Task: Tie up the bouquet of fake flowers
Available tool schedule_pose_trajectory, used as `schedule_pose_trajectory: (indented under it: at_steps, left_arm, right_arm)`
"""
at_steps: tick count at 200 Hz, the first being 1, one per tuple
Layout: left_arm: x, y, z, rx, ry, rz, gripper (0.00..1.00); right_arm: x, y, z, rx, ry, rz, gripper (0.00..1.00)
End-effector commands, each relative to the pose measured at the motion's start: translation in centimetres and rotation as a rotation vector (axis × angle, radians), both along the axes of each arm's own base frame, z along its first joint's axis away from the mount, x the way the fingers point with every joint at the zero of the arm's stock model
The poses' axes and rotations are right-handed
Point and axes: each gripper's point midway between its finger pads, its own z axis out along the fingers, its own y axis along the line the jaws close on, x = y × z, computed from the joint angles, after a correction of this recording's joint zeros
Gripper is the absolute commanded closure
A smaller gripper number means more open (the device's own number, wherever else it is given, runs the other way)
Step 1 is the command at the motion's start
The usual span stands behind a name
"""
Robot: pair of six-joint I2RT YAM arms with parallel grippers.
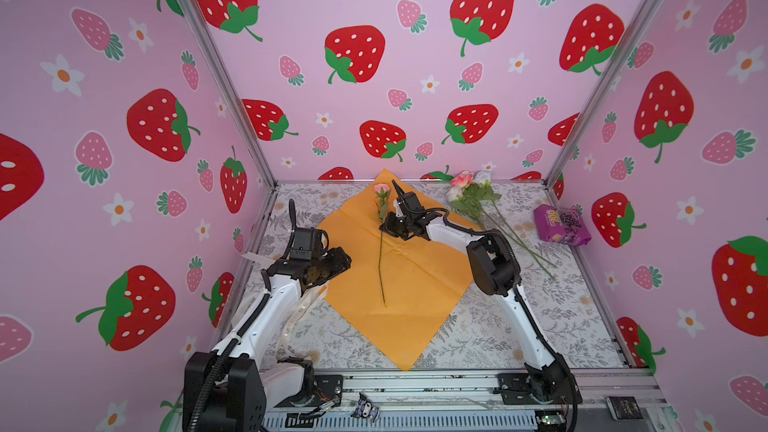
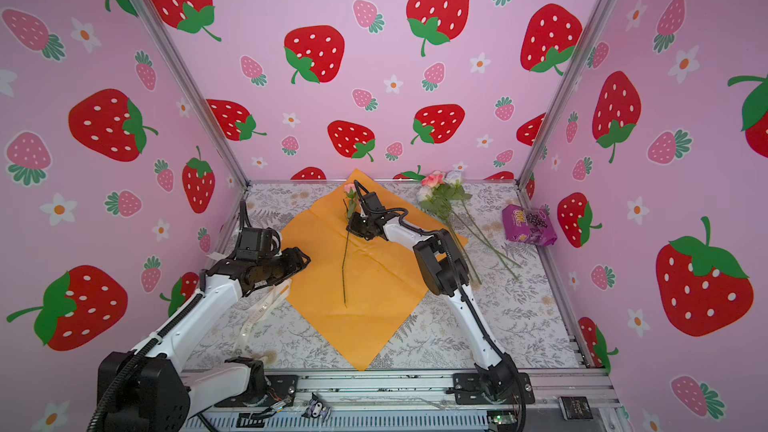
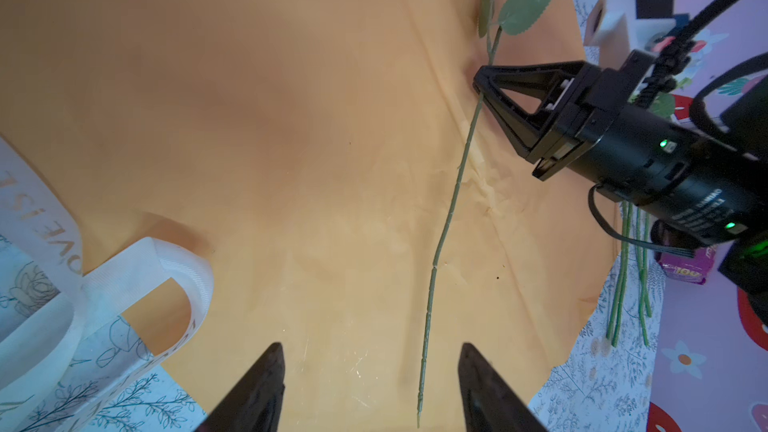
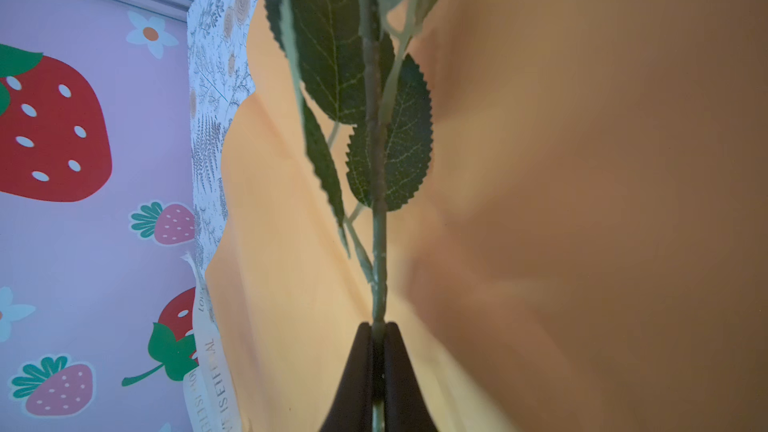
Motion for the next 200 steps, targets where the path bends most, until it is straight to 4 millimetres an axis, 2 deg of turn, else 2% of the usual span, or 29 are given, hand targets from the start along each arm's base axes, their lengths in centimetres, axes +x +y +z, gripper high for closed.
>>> schedule_pose_trajectory:
  at_steps: [1,23,41,60,94,116,140,159,175,189,200]
  left_arm:
    - [0.2,0.0,0.3,-0.004,0.004,-0.006,0.32]
    - [0.3,-0.2,0.2,-0.013,0.009,-0.011,0.32]
    - [0.4,-0.5,0.2,-0.026,0.009,-0.017,0.32]
    - [0.4,-0.5,0.1,-0.028,0.013,-0.02,0.32]
    - [0.2,-0.6,-0.1,-0.034,0.018,-0.027,0.32]
    - [0.3,-1.1,0.2,-0.055,0.01,-0.048,0.31]
    - [0.7,-2.2,0.6,-0.098,-0.003,-0.083,0.29]
    - [1.1,-3.2,0.9,-0.12,-0.009,-0.118,0.27]
    - [1.4,-4.4,1.3,-0.122,-0.017,-0.159,0.26]
    - [1.7,-5.7,1.4,-0.118,-0.016,-0.199,0.25]
    - [2.0,-6.9,1.6,-0.114,-0.017,-0.232,0.25]
  right_arm:
    - [0.1,0.2,-1.1,-0.051,-0.001,0.012,0.91]
    - [0.3,-0.1,-1.7,-0.083,-0.01,0.018,0.9]
    - [0.7,-0.2,-1.9,-0.098,-0.028,0.022,0.94]
    - [0.9,-0.4,-2.4,-0.09,-0.015,0.022,0.92]
    - [0.3,0.0,-2.1,-0.079,-0.012,0.056,0.79]
    - [0.6,0.1,1.0,-0.07,-0.068,0.076,0.71]
    - [1.6,-1.3,5.5,-0.093,-0.166,0.074,0.63]
    - [2.0,-3.8,7.8,-0.16,-0.213,0.066,0.6]
    - [2.4,-7.2,9.6,-0.217,-0.27,0.041,0.59]
    - [2.9,-11.0,10.4,-0.272,-0.311,0.006,0.58]
    - [3.5,-15.0,10.5,-0.317,-0.345,-0.037,0.58]
